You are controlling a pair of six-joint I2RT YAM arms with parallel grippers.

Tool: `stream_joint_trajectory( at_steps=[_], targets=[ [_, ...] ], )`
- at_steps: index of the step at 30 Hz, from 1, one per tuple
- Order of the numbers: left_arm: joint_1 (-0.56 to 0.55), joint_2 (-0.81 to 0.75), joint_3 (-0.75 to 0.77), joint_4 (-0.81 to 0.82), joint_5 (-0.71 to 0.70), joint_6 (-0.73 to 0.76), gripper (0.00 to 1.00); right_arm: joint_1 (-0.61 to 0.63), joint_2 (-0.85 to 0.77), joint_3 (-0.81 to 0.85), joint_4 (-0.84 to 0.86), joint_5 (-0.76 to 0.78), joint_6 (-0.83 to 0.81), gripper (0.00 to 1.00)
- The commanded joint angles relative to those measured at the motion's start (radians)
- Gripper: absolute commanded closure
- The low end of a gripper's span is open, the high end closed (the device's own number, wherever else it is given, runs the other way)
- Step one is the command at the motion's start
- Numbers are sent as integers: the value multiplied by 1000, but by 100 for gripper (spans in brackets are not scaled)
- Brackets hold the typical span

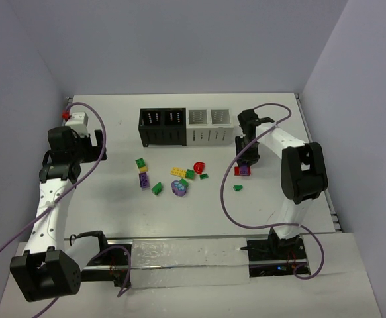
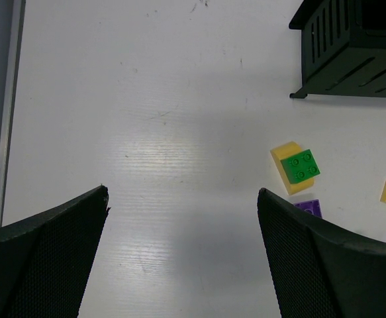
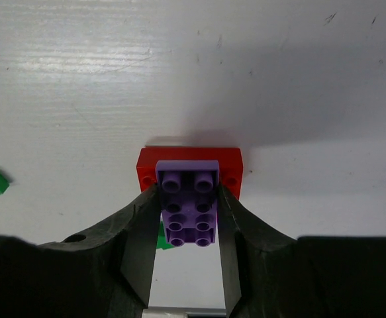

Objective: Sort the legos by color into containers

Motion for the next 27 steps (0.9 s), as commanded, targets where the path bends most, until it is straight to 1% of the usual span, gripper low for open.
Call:
stream_joint_trajectory(
  at_steps=[1,4,5,6,7,9,11,13,17,18,22,23,25,26,27],
  targets=[
    [-1,-33,38,22,46,37,1,-25,-149,12,-42,-106,-56,100],
    [-2,-51,71,11,173,41,1,-45,-331,2,-25,-240,-137,100],
    [-2,-57,81,7,235,45,1,-51,-380,3,-20,-305,-156,100],
    [-3,-62,95,4,289,49,1,-53,-414,9,-9,-387,-163,100],
    [-3,-67,98,3,348,50,1,-53,-420,11,-7,-405,-164,100],
    [-7,-75,119,18,556,34,1,-51,-492,34,29,-541,-140,100],
    [-43,-75,136,51,648,5,1,-42,-486,71,39,-630,-93,100],
    [-101,-71,151,101,706,-49,1,-29,-440,148,33,-743,-38,100],
    [-199,-17,195,121,779,-24,3,-4,-399,163,108,-895,80,100],
    [-257,-2,207,116,776,21,4,7,-385,164,144,-929,114,100],
    [-444,60,306,28,709,150,4,40,-317,156,213,-1050,226,100],
    [-471,78,319,11,671,177,4,44,-311,151,223,-1059,251,100],
    [-559,101,357,-26,633,263,4,55,-305,135,263,-1089,291,100],
    [-560,112,358,-45,623,264,4,55,-304,135,263,-1089,291,100],
    [-604,132,368,-61,604,300,5,59,-302,126,283,-1112,316,100]
  ],
)
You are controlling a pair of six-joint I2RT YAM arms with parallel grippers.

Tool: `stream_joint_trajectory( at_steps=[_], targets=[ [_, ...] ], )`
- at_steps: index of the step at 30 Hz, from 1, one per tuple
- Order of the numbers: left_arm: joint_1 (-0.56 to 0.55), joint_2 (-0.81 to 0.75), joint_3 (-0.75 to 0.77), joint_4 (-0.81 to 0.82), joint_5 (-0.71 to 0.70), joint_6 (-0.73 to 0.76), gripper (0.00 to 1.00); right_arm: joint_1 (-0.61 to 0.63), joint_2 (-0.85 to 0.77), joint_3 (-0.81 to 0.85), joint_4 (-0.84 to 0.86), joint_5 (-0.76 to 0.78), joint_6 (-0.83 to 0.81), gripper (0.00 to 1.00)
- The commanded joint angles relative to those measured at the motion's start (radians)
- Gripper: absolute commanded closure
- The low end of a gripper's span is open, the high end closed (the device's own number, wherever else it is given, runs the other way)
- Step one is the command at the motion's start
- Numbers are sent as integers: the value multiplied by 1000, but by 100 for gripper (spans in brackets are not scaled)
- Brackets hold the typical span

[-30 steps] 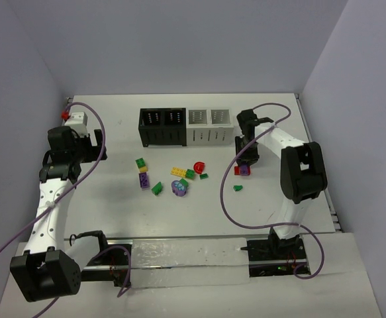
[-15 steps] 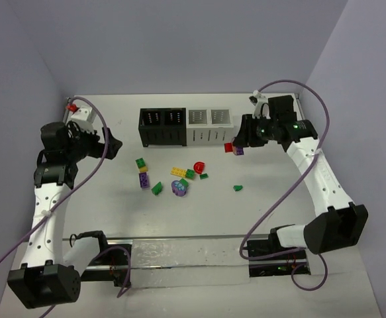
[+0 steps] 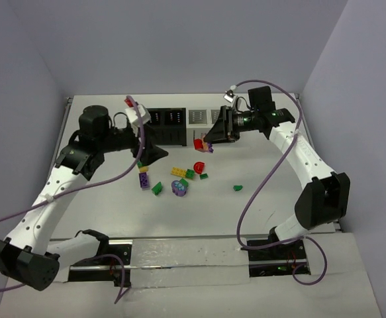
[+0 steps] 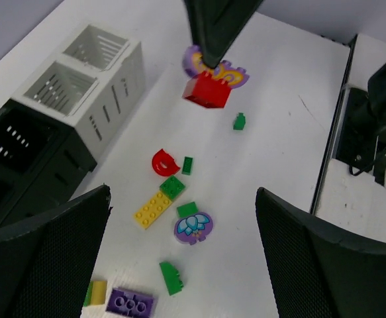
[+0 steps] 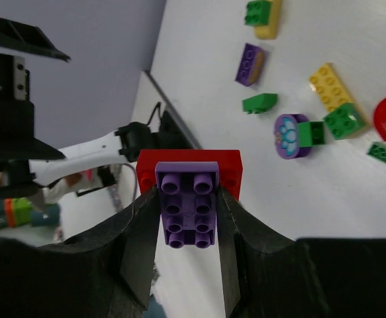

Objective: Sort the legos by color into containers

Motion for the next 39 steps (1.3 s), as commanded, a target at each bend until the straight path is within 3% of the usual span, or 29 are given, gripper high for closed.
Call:
stream_joint_trajectory(
  at_steps=[1,27,33,39],
  targets=[
    [-113,37,80,-74,-56,164,5,20,-14,-9,127,-147,121,100],
    [-337,266,237,-41,-188,225,17,42,-45,-147,282,-263,296,100],
    [-339,278,239,-33,-191,221,38,45,-45,-155,296,-277,309,100],
    [-341,277,231,-33,-215,229,72,46,-48,-166,294,-271,300,100]
  ],
)
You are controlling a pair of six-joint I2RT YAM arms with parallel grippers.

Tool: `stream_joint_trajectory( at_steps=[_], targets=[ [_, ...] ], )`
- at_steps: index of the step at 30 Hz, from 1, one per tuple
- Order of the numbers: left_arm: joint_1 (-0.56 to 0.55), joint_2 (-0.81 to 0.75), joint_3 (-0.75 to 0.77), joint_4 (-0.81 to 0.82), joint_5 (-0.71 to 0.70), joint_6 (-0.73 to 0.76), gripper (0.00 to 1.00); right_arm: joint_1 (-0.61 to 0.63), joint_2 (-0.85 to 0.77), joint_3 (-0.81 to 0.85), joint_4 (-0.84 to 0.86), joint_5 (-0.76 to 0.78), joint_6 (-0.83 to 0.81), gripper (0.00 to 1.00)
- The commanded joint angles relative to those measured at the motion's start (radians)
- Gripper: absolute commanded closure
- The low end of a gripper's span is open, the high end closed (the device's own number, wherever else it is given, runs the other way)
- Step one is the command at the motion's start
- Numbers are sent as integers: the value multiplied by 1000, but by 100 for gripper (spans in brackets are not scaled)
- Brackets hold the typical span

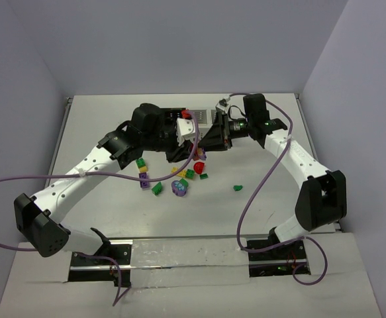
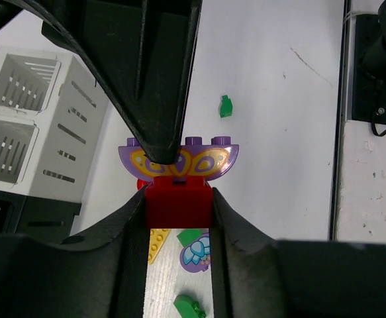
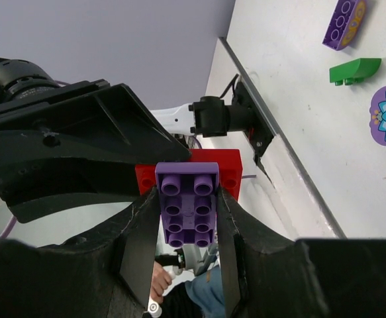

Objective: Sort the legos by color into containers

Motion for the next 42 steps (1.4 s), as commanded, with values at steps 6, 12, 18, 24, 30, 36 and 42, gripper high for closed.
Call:
stream_joint_trajectory(
  at_steps=[6,12,18,24,30,36,42],
  targets=[
    [-3,-26,10,29,-31,-5,100,-8,-33,9,-9,-2,-49,100],
    [13,-78,-50,-16,3,13,100,-118,3,79,-99,8,-123,100],
    [76,-107,-82,-73,59,18,100,-184,50,210,-204,53,-219,100],
    [162,-51,-6,-62,39,-107,100,-177,23,300,-147,587,-396,100],
    [169,59,164,-73,-43,-275,100,-115,-55,151,180,1042,-522,100],
    [174,131,234,27,-112,-401,100,-65,-61,-12,465,1245,-583,100],
    [182,243,323,73,-213,-457,100,-41,-13,-83,633,1276,-601,100]
  ],
)
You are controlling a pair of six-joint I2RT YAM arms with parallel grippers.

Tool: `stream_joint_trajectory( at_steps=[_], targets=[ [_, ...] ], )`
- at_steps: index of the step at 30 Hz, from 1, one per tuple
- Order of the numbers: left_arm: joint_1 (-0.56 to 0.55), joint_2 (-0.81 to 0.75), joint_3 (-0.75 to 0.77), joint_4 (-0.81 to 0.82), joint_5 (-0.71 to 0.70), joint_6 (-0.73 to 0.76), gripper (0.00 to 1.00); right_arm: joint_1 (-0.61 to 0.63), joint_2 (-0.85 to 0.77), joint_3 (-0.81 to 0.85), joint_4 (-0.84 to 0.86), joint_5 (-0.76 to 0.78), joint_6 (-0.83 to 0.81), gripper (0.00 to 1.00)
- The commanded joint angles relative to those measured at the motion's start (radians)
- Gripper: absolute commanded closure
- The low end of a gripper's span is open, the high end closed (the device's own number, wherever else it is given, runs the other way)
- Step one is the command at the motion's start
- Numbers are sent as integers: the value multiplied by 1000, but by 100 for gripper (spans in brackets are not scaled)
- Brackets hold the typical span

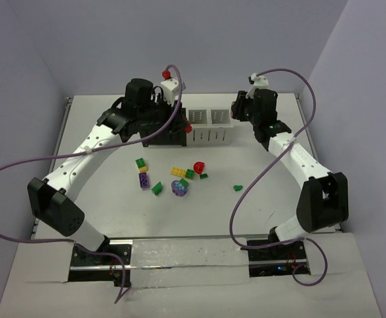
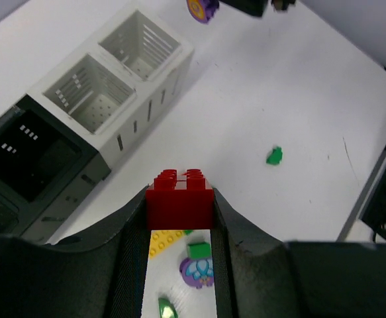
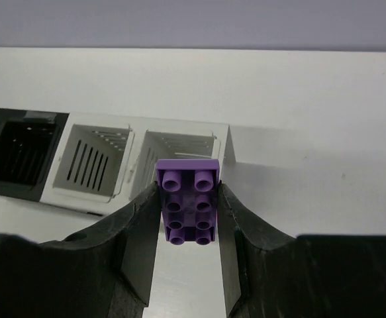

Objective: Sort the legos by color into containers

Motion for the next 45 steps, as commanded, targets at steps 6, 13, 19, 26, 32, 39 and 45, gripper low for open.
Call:
stream_joint_trajectory(
  at_steps=[6,13,19,26,32,39,45],
  targets=[
    [15,131,154,111,-89,-89,100,40,69,0,287,93,-61,98],
    [36,188,191,127,-116,-106,100,55,143,23,300,73,-52,92],
    [48,230,239,140,-110,-111,100,69,202,30,329,73,-57,83],
    [50,287,268,148,-103,-113,100,84,239,42,314,77,-46,42],
    [49,346,310,152,-109,-115,100,90,238,26,304,73,-41,4],
    [47,409,356,154,-112,-114,100,86,115,4,262,64,12,0],
    [25,471,388,140,-154,-97,99,55,14,43,71,-8,20,0]
  ],
)
